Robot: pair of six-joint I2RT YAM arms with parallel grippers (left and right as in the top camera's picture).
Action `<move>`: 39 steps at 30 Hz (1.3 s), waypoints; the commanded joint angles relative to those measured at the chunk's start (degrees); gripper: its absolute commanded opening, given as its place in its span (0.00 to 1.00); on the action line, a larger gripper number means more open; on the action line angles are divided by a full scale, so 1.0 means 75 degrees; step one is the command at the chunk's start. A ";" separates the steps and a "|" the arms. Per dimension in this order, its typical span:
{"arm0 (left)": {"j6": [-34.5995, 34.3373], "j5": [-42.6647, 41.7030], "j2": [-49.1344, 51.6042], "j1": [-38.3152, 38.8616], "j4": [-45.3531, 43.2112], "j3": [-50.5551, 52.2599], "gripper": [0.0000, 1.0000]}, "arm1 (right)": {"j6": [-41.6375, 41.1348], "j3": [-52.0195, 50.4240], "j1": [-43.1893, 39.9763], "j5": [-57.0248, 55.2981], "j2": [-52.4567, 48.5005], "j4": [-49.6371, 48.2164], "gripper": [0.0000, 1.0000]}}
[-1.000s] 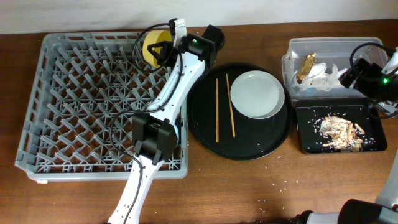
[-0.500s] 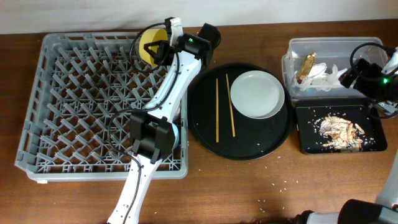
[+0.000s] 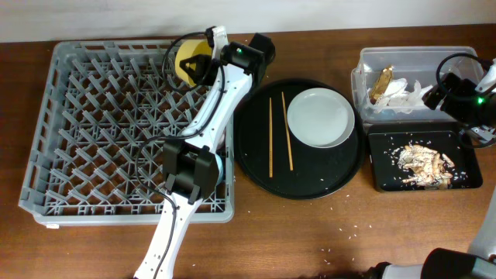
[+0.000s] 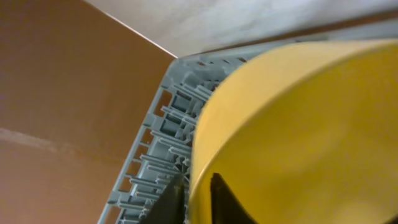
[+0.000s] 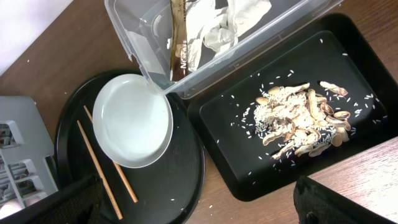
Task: Sort waste into correct bins and load items into the dishwasher rack
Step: 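Carry the yellow bowl with the left gripper toward the back of the rack, then lower the yellow bowl into the rack and open the left gripper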
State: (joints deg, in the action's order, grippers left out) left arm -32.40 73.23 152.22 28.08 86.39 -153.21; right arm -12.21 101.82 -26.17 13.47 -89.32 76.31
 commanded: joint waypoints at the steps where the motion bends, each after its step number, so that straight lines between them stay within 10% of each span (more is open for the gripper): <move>1: -0.0017 -0.0204 -0.0012 0.0058 0.0137 0.0076 0.33 | -0.0032 -0.0041 -0.0012 -0.0087 -0.0020 0.0000 0.98; 25: 0.0979 -0.2530 -0.0085 0.0557 0.1259 -0.1221 0.60 | -0.0032 -0.0041 -0.0012 -0.0087 -0.0020 0.0000 0.98; 39: 0.3255 -0.9125 -0.0085 0.0557 0.0933 -0.2967 0.67 | -0.0032 -0.0041 -0.0012 -0.0087 -0.0020 0.0000 0.98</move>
State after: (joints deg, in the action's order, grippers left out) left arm -10.79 17.52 152.22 32.34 95.00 -174.49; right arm -12.21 101.82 -26.17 13.45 -89.32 76.31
